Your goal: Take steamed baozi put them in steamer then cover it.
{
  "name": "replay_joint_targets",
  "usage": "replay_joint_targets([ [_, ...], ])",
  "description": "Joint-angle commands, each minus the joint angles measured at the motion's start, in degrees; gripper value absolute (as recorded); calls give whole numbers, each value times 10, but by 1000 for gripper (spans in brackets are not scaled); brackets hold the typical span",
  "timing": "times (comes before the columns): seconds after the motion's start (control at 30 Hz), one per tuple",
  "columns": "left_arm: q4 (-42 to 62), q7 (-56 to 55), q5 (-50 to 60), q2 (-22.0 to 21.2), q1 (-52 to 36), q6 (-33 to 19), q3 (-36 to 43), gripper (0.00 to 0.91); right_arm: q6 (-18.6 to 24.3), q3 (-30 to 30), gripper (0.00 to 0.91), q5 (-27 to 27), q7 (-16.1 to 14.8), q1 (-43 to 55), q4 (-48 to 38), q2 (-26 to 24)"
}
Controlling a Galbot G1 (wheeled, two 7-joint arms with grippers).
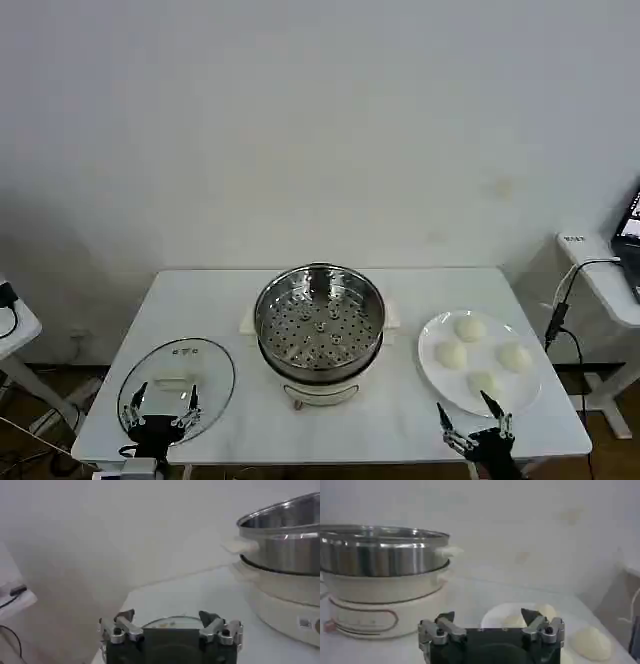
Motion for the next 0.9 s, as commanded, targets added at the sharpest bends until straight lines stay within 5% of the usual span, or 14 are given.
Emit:
replay_joint_targets([
  [0.03,-16,20,15,10,-5,77,-6,907,-67,60,907,-54,-35,74,-39,-121],
  [0.2,-16,108,31,12,-23,72,-49,907,-113,83,907,-116,-96,136,-78,-213],
  [0.5,-21,164,92,16,-26,0,-103,907,-93,29,907,-274,-306,297,-182,-379],
  [0.7,-20,173,117,13,-19,-10,-111,907,-31,-145,907,-333,-439,476,-251,-427],
  [0.9,-25,173,124,2,-11,-13,-112,907,16,-353,907,-380,-497,696,-362,-427],
])
